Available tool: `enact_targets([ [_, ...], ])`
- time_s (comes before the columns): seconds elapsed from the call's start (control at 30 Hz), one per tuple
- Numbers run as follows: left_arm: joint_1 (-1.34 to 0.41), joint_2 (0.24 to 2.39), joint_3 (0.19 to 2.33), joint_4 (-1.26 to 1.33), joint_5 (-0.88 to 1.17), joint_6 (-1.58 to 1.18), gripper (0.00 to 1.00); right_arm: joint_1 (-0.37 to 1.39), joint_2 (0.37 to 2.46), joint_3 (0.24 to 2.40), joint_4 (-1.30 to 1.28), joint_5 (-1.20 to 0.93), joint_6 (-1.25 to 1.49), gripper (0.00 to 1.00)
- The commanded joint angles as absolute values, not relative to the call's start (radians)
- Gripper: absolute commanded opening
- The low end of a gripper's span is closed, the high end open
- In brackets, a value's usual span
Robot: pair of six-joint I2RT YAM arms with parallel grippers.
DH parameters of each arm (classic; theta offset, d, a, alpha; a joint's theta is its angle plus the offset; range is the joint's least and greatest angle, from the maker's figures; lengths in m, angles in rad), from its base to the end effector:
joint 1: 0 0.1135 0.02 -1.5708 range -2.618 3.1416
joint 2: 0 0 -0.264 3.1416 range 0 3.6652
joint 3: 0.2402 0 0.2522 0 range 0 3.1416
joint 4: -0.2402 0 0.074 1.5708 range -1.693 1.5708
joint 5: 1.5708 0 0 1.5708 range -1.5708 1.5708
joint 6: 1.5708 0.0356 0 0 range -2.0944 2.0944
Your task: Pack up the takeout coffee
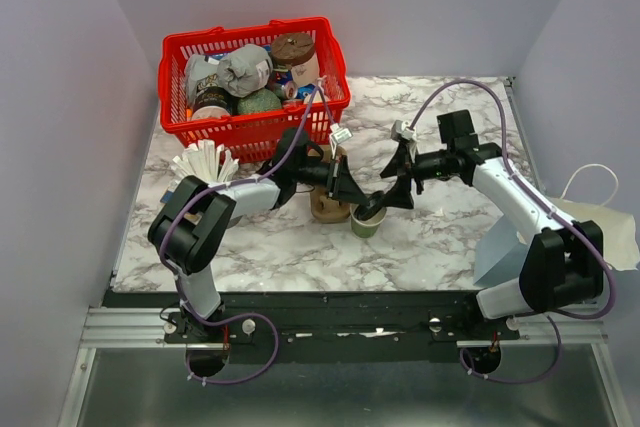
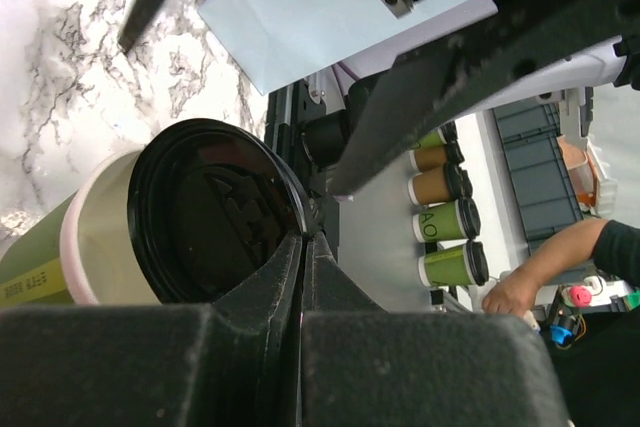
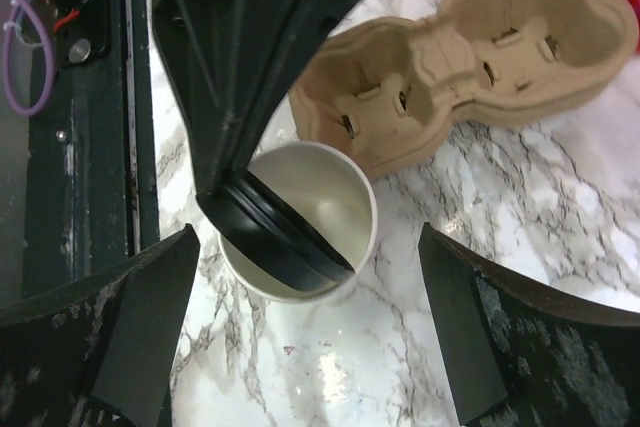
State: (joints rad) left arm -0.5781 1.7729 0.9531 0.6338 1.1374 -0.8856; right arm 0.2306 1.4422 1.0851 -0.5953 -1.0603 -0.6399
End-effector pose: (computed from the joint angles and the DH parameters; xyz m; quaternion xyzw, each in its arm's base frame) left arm 0.2934 -0.2300 0.2176 0.2404 0.6936 -0.6678 0.1232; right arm 0.2748 0.0964 0.2714 -0.4860 0.6803 0.4183 0.3549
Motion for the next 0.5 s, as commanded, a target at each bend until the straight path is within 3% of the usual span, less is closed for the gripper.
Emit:
enact_targets([
  [0.0,-0.565,1.778,0.965,0.604,1.149,-0.838,0.09,0.252,1.457,1.080,-0.561,-1.054,-0.748,1.00],
  [0.47,-0.548,1.763,0.960,0.545,1.138,-0.792,0.25,0.304,1.499,1.109,-0.538,-1.005,-0.778,1.00],
])
